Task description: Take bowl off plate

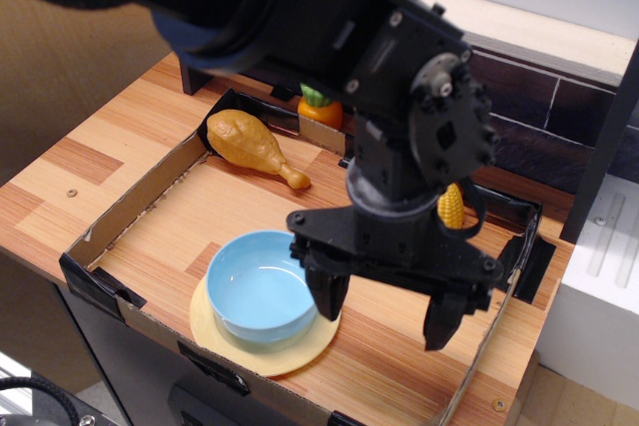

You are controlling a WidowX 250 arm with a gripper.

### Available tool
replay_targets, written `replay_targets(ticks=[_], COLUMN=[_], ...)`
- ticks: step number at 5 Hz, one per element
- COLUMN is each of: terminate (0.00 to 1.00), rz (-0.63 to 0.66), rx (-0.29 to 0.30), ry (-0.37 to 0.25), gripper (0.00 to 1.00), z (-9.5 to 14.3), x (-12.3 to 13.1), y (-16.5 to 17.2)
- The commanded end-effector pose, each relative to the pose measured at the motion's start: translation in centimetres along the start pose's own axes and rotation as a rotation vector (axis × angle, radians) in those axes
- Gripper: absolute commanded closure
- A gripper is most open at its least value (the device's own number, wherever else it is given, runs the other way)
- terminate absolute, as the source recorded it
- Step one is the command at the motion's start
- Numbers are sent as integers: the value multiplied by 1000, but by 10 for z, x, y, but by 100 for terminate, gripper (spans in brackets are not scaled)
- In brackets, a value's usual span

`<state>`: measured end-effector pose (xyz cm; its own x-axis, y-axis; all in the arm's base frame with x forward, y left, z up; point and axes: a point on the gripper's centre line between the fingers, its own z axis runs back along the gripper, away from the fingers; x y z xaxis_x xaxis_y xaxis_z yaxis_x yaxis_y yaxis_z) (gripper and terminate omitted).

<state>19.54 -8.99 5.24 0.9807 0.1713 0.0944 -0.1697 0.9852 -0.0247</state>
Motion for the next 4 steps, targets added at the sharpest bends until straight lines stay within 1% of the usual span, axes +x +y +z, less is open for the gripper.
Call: replay_targets(ticks=[1,2,3,4], terminate=[0,0,0,0], rz=[-51,-41,-25,-25], rx=[63,109,114,100], ry=[-27,-59,-41,-24], gripper=[0,0,0,0], z=[16,5,-15,-30], x=[18,25,30,28], y=[38,50,51,42])
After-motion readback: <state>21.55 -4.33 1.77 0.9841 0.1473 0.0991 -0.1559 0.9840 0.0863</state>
